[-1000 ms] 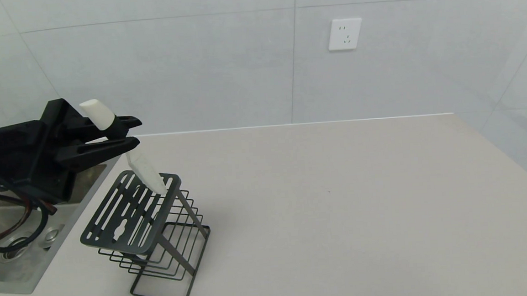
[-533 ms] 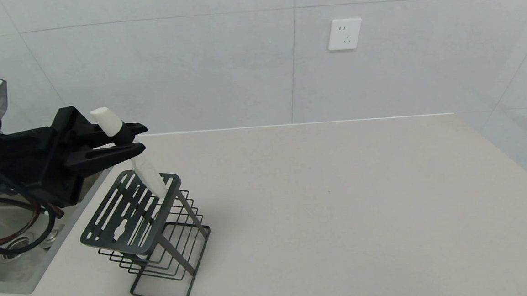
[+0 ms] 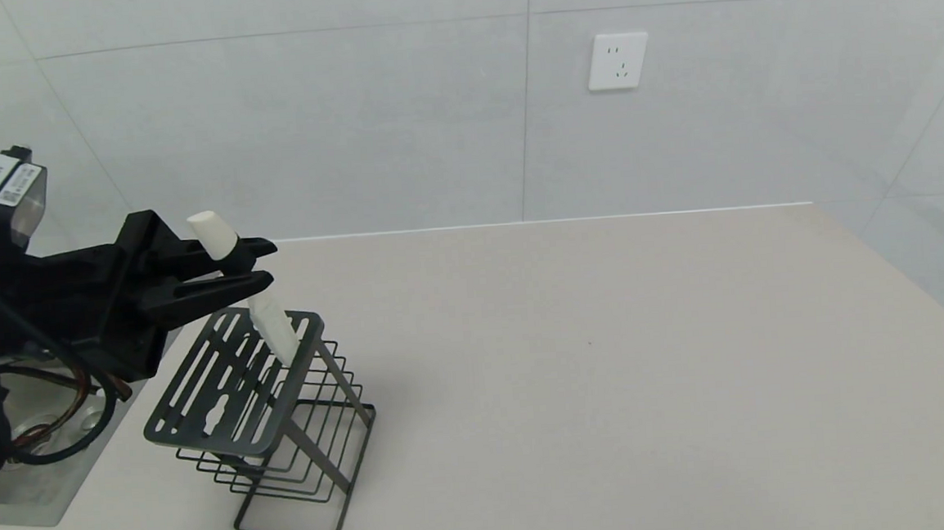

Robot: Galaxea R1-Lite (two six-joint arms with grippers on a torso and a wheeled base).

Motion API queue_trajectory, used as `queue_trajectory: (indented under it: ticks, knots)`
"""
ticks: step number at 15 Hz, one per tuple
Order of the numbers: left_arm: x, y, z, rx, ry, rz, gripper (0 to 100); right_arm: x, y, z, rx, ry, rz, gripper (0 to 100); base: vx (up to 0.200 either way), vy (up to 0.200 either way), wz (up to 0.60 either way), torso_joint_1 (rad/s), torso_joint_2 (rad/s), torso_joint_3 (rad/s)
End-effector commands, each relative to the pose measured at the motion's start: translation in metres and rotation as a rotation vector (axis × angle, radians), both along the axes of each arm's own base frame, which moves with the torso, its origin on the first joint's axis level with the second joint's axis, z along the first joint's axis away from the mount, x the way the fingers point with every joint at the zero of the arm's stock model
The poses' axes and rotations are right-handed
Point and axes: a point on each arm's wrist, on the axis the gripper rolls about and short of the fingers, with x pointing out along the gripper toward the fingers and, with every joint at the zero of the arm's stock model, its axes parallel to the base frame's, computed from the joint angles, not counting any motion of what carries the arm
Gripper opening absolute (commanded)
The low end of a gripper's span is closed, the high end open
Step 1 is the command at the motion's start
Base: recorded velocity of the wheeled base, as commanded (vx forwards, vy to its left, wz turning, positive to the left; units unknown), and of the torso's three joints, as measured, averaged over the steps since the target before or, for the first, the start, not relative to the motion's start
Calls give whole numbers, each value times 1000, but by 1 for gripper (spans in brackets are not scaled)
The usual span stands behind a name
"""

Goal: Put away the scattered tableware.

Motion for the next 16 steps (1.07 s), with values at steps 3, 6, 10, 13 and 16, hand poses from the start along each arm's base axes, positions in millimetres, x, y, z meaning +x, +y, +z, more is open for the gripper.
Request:
queue_trajectory:
  ticks: [3,6,10,13,16]
  knots:
    - [8,1,-12,-1,8,3,0,0,0,0,0,2,1,0,0,0,0,0,0,0]
    - [10,1,-17,-1,11,3,0,0,0,0,0,2,1,0,0,0,0,0,0,0]
    - [9,1,-25,-6,42,16,0,0,0,0,0,2,1,0,0,0,0,0,0,0]
    - [9,1,-30,-8,65,22,0,0,0,0,0,2,1,0,0,0,0,0,0,0]
    - [11,1,-32,-8,73,25,0,0,0,0,0,2,1,0,0,0,0,0,0,0]
